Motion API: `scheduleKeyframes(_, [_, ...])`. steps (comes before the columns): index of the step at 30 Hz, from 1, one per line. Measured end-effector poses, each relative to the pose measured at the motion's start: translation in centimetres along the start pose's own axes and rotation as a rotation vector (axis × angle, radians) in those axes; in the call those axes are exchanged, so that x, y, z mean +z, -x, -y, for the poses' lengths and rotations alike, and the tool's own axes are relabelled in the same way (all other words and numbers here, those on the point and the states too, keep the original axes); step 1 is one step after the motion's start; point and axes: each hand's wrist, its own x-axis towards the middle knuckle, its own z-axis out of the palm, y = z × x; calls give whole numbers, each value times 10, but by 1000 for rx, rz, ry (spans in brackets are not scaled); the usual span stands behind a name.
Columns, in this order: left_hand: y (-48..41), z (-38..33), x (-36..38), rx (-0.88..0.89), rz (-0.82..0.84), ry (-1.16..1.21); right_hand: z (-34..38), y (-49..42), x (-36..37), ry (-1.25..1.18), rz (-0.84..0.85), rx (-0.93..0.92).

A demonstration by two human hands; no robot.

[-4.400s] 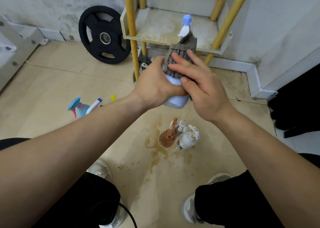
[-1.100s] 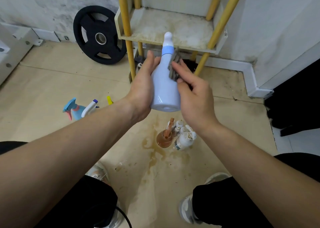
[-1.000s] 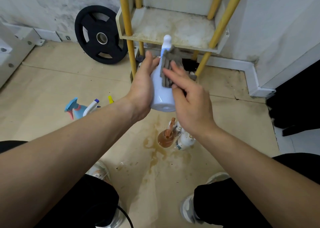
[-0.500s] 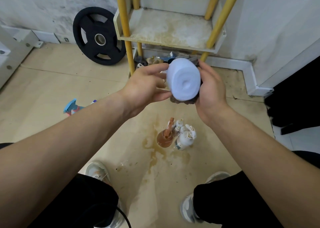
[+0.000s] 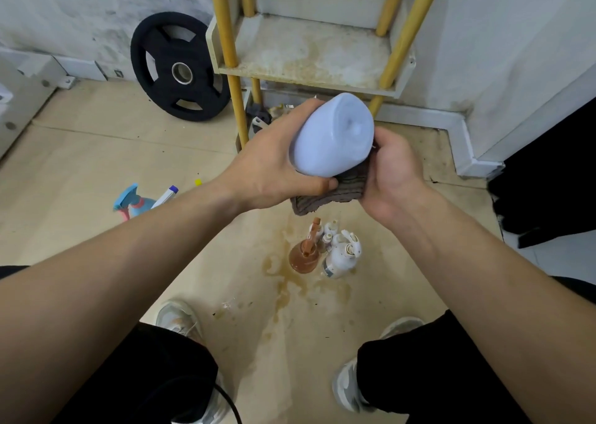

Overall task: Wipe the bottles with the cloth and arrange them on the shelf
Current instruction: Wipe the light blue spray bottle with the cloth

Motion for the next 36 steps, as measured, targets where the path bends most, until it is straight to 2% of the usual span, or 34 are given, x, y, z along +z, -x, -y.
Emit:
scheduleKeyframes(4, [0, -3, 1, -68, 52, 63, 9, 0, -1, 58, -3, -62])
scheduleKeyframes(6, [0, -4, 2, -105, 58, 44, 13, 0, -1, 41, -26, -184])
scheduleKeyframes(9, [-1, -2, 0, -160, 57, 39, 11, 3, 0, 287, -39, -467])
scheduleKeyframes(12, [-1, 1, -2, -205, 66, 55, 5, 6, 1, 508, -29, -639])
scheduleKeyframes(20, [-2, 3, -9, -354, 59, 196, 3, 18, 7, 467, 96, -742])
scheduleKeyframes(24, [4, 4, -12, -656, 39, 400, 3, 19, 8, 440, 34, -733])
scheduleKeyframes(27, [9, 6, -17, -853, -15, 648, -15, 13, 8, 436, -45, -548])
scheduleKeyframes(30, [17, 3, -20, -927, -52, 858, -35, 16, 13, 483, -64, -358])
scheduleKeyframes(34, [31, 5, -22, -932, 30, 811, -50, 25, 32, 576, 51, -294])
scheduleKeyframes(36, [37, 5, -27, -921, -14, 829, -52, 29, 40, 616, 115, -277])
